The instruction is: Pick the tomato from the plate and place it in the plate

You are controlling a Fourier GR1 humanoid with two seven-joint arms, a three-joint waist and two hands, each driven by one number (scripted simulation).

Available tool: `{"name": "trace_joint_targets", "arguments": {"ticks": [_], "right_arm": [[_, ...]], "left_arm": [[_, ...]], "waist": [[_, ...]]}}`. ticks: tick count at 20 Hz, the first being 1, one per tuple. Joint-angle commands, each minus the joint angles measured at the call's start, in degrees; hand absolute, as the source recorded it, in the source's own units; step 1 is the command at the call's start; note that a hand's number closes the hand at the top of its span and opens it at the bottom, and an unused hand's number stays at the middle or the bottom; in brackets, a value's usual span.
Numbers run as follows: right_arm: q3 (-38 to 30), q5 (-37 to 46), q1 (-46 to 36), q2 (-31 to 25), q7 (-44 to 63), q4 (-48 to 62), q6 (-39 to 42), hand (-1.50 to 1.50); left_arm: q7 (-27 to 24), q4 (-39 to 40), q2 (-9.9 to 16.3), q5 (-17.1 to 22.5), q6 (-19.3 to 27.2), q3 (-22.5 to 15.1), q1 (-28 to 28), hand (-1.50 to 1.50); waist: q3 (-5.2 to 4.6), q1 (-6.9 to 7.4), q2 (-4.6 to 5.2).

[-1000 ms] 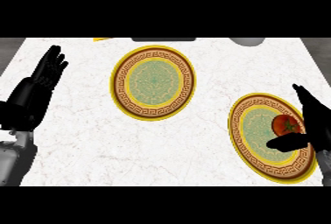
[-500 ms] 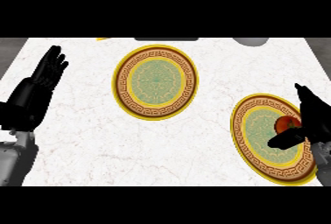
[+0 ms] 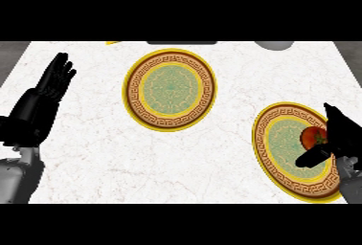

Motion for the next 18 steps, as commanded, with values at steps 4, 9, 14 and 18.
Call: {"name": "trace_joint_targets", "arguments": {"ticks": [4,9,14,18], "right_arm": [[-3.5,3.9,1.8,5.2,-4.2,6.3,1.5,-1.50],[-5.9,5.7,-0.9,8.8,-5.9,12.2,2.7,-1.50],[-8.7,8.5,-0.2,8.1,-7.7,14.1,4.8,-1.50],[-6.6,14.9,0.0,8.3,-15.7,15.5,-6.8,1.50]], "left_arm": [[2.6,-0.5,-1.0,0.0,-2.9,2.9,-1.3,0.00],[-2.6,1.9,-3.2,-3.1,-3.3,3.4,1.1,0.00],[0.5,-0.1,-5.7,-4.7,-2.6,2.5,-0.3,0.00],[0.6,2.4,-4.3,-4.2,-3.6,3.4,-2.5,0.00]], "waist": [[0.01,-0.03,0.01],[0.01,0.08,0.04],[0.01,0.01,0.01],[0.04,0.15,0.14]]}}
